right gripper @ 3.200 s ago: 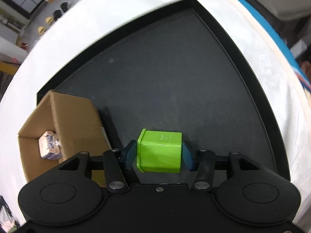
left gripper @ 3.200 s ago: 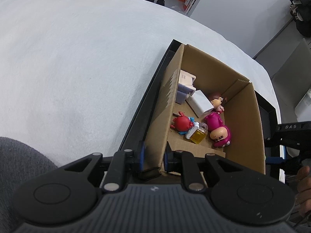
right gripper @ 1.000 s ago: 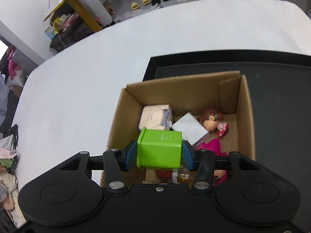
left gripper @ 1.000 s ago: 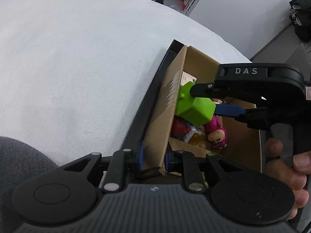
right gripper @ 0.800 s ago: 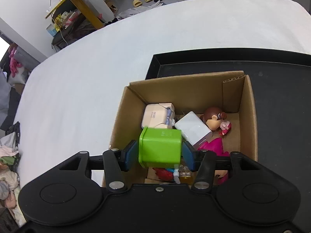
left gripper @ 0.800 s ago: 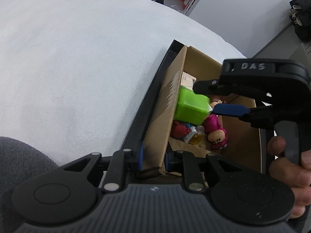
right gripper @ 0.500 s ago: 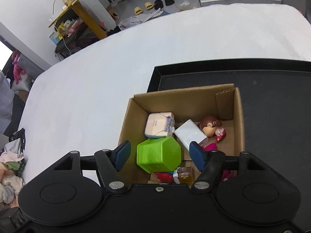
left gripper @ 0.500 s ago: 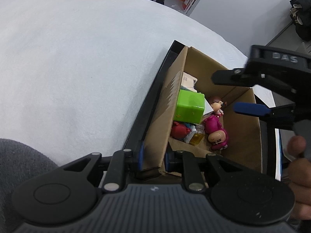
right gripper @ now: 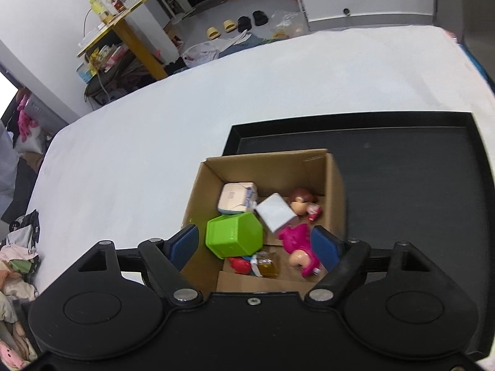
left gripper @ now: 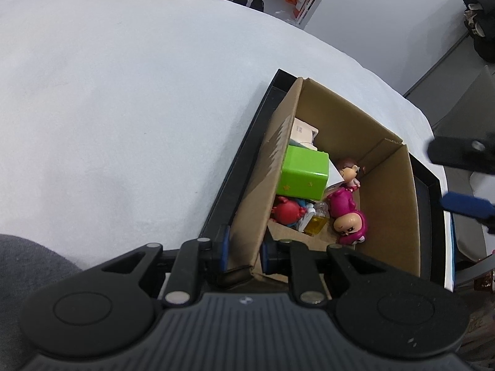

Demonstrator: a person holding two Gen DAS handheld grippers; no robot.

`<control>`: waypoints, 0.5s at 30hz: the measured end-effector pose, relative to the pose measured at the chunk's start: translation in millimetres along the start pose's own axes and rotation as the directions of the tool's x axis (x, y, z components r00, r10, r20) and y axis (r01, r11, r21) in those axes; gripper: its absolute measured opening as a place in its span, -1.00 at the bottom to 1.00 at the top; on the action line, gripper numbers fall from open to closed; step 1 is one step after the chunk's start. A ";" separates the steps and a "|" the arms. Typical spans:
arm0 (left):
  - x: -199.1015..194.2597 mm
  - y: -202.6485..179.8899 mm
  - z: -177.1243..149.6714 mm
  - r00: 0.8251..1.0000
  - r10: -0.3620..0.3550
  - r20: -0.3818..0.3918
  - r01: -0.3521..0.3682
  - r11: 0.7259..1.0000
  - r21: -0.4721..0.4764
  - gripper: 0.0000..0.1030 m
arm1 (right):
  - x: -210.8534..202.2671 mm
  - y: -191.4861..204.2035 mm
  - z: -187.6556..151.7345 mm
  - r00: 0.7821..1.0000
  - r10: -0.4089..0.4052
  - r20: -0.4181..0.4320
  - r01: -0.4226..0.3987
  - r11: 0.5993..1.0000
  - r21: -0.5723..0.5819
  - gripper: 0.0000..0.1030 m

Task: Organize rigid objects
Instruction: 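Withdraw the right tool from the box while the left gripper releases the box wall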

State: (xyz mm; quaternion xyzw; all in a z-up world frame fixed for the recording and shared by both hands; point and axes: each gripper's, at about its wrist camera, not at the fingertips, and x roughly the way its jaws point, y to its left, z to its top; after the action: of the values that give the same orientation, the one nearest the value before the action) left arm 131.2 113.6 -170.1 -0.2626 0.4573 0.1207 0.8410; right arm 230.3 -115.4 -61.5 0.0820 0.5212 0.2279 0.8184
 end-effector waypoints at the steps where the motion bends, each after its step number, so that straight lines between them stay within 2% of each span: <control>1: 0.2 -0.1 0.1 1.000 0.001 0.001 -0.001 1.000 0.002 -0.66 | -4.1 -2.8 -1.1 1.000 0.000 0.005 0.000 1.000 0.008 0.56; 4: -0.6 1.7 1.0 1.000 0.015 0.009 -0.015 1.000 0.006 -0.66 | -16.0 -11.4 -4.2 1.000 -0.001 0.020 0.000 1.000 0.029 0.58; 7: -4.0 3.9 2.3 0.999 0.046 0.021 -0.046 0.999 0.006 -0.66 | -28.4 -18.8 -8.2 0.999 -0.003 0.037 0.001 0.999 0.045 0.77; 15: -26.7 -3.3 6.6 0.999 0.049 0.007 -0.049 0.998 0.030 -0.58 | -45.6 -33.3 -19.7 0.998 -0.008 0.064 0.003 0.997 0.082 0.97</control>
State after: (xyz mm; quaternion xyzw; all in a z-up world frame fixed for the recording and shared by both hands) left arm 122.5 115.5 -143.9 -0.2384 0.4628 0.1353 0.8430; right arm 206.3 -167.7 -45.4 0.1214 0.5038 0.2014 0.8312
